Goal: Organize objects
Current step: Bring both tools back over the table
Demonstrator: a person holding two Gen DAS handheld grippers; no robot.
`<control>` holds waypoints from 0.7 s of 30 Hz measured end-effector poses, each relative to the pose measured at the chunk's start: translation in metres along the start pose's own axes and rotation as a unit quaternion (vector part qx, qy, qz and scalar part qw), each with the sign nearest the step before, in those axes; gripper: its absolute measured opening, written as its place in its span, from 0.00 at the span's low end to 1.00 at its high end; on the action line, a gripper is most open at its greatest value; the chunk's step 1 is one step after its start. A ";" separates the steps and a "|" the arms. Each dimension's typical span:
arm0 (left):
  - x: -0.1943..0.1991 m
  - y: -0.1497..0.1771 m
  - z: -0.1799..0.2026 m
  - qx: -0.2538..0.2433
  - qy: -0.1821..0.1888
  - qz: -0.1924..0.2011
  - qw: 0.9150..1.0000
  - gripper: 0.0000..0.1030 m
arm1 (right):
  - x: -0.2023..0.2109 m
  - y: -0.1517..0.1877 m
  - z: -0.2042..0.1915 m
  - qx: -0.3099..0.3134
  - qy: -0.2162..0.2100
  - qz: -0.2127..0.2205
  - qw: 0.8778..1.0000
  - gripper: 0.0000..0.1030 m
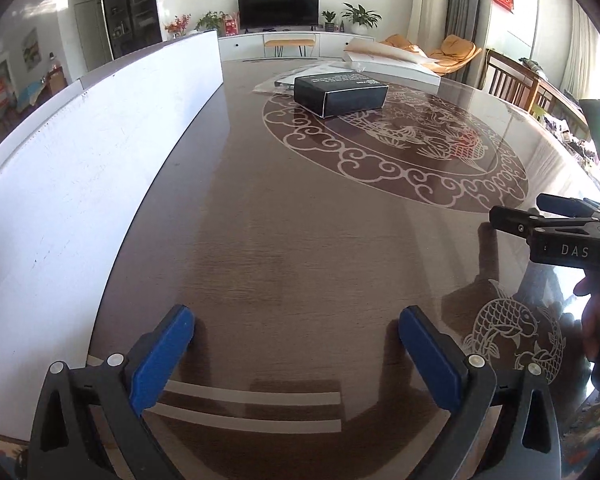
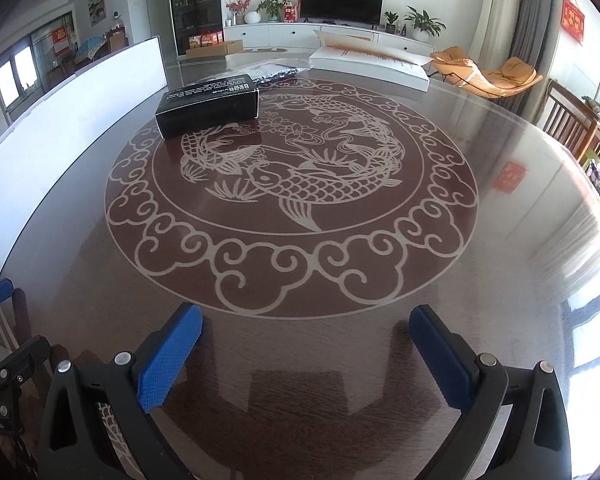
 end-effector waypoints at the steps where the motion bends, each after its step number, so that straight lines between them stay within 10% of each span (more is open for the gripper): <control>1: 0.000 0.000 -0.002 0.002 -0.001 0.002 1.000 1.00 | 0.000 0.000 0.000 -0.001 -0.001 0.000 1.000 1.00; 21: 0.000 -0.001 -0.009 0.002 -0.003 0.014 1.000 1.00 | -0.002 0.001 -0.001 -0.006 -0.006 -0.002 1.000 1.00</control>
Point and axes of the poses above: each gripper's, at about its wrist camera, not at the fingertips, and x roughly against the way its jaws point, z to its right, y to its underside, the point moved 10 cm from there along -x, roughly the way its jaws point, and after that the axes turned 3 degrees about y, right-handed, at the moved point
